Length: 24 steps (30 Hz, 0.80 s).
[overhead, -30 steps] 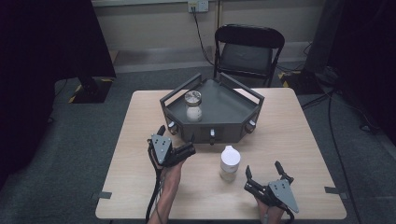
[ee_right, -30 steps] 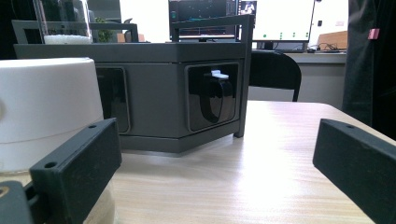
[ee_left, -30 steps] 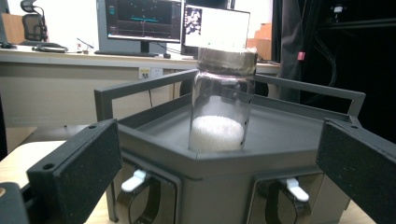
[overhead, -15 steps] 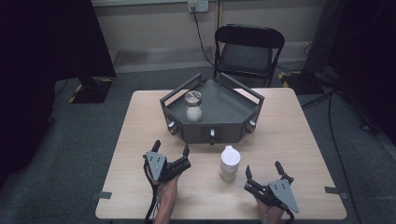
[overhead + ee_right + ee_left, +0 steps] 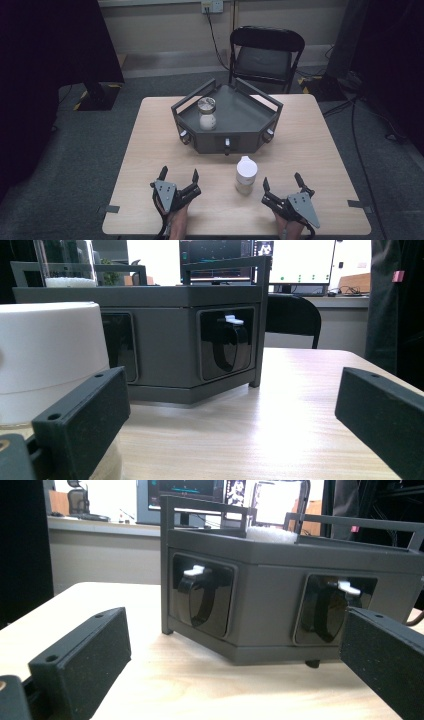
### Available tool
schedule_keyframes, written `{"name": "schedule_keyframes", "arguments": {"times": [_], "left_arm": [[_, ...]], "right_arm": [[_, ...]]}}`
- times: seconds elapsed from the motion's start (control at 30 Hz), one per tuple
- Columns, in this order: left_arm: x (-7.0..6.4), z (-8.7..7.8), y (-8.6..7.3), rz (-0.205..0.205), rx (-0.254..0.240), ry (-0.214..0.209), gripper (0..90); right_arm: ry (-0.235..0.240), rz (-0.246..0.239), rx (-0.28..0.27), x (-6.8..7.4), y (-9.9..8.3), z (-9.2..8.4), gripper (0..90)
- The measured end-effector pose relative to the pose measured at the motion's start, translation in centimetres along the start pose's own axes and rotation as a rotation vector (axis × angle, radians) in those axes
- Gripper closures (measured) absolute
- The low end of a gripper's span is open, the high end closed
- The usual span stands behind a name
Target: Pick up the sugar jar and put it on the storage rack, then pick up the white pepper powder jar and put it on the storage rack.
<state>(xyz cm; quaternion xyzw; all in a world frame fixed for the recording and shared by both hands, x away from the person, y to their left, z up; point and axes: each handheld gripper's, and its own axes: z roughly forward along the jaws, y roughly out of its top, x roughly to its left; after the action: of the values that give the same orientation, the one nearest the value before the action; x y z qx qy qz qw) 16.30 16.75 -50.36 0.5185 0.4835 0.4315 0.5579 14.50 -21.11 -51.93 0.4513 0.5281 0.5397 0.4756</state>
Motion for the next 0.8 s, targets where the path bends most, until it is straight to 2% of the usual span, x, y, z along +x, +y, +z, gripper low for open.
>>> {"name": "schedule_keyframes", "arguments": {"times": [0.1,0.17,0.37,0.53,0.8], "left_arm": [[-0.3,-0.2,-0.7,0.027,0.002,0.009,0.0],[-0.2,-0.3,-1.1,0.022,0.002,0.007,0.0],[-0.9,-0.6,-1.9,0.089,-0.034,0.023,0.0],[-1.6,-0.7,-2.0,0.087,-0.037,0.06,0.0],[-1.5,-0.7,-1.9,0.086,-0.035,0.057,0.0]], "right_arm": [[0.0,0.0,0.0,0.0,0.0,0.0,0.0],[0.0,0.0,0.0,0.0,0.0,0.0,0.0],[-0.001,0.0,0.0,0.0,0.0,0.0,0.0],[0.0,0.0,0.0,0.0,0.0,0.0,0.0],[0.001,0.001,0.0,0.0,0.0,0.0,0.0]]}}
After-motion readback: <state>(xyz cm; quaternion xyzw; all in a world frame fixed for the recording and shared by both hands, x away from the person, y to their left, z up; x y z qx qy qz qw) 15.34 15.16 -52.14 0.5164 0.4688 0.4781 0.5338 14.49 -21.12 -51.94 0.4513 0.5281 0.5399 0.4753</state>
